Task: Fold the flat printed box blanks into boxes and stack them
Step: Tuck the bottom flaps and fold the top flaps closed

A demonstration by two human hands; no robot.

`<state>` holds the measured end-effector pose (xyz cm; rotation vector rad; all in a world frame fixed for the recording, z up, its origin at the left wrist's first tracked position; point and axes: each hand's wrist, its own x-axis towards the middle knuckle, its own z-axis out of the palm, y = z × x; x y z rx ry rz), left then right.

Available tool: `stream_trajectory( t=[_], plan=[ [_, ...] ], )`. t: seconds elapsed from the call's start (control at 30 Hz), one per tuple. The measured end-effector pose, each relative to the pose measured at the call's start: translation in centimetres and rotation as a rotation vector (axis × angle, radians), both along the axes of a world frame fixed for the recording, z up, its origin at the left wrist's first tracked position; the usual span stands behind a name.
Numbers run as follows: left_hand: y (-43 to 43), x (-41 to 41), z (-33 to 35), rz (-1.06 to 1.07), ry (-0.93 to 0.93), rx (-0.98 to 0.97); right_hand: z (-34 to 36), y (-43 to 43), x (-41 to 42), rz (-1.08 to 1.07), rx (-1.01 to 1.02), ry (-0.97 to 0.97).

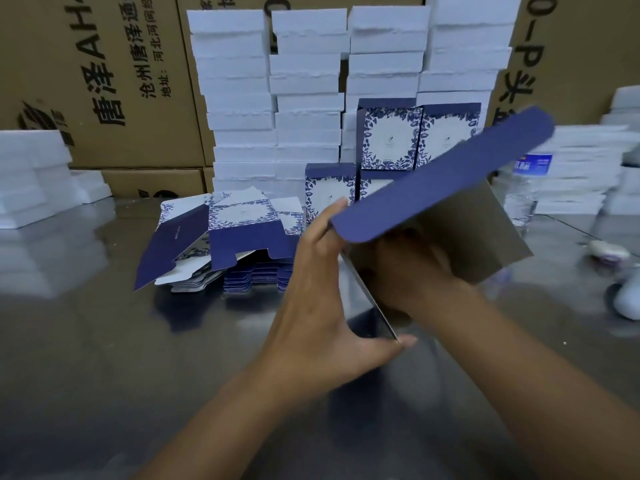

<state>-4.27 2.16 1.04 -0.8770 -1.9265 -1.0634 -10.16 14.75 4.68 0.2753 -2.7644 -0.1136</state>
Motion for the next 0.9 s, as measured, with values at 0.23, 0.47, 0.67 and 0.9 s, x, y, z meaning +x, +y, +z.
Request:
stream_trajectory(
  t=[0.23, 0.47, 0.67, 0.9],
  plan=[
    [-0.4, 0.1, 0.6, 0.039, 0.001, 0.006, 0.1, 0.4, 0.1, -0.001, -0.011, -0.107],
    [-1.0, -0.1, 0.6, 0.074, -0.107, 0.061, 2.2, 0.5, 2.7, 0.079, 0.011, -0.022],
    [-1.4, -0.3, 0.9, 0.062, -0.277, 0.203, 0.0, 2.7, 5.1, 0.444, -0.159, 0.805],
    [-1.9, -0.5, 0.8, 0.038, -0.398, 0.282, -3.1, 4.1, 4.7, 0.602, -0.248, 0.723]
  ],
)
